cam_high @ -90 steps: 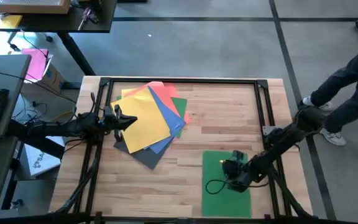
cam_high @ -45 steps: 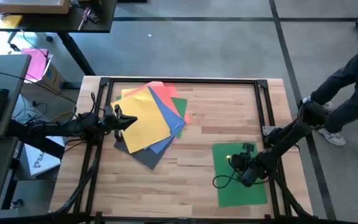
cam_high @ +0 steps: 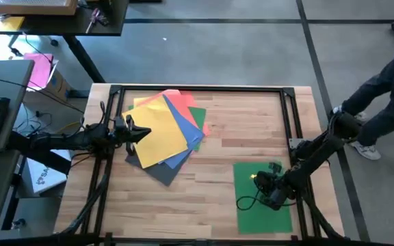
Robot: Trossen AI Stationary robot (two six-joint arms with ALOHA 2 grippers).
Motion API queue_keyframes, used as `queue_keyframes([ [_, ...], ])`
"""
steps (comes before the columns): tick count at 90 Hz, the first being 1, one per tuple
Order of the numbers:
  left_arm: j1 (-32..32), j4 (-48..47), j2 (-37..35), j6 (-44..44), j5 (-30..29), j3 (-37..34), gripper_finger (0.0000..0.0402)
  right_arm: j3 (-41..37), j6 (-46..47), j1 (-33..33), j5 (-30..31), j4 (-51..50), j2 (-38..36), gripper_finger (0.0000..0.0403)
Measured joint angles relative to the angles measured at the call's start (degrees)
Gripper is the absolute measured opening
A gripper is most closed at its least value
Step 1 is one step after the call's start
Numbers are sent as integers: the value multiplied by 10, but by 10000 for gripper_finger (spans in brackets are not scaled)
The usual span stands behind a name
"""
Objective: Organize paper
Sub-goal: Put the green paper to the bottom right of the table, then put the yellow to the top right of the table
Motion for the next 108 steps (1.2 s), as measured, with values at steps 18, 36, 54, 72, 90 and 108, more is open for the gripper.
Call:
queue_keyframes([
  [18,0,0,0,0,0,0,0,9,7,-1,-3,-15,-2,71],
  [36,0,0,0,0,0,0,0,58,-6,-5,2,-87,-1,71],
  [54,0,0,0,0,0,0,0,79,-27,-21,19,-98,-2,71],
  [72,0,0,0,1,0,0,0,68,-121,-61,136,26,-2,72],
  [90,0,0,0,-20,-2,0,0,35,-334,-172,146,205,-2,72],
  [108,0,0,0,-116,-10,0,0,22,-546,-328,30,434,19,73],
])
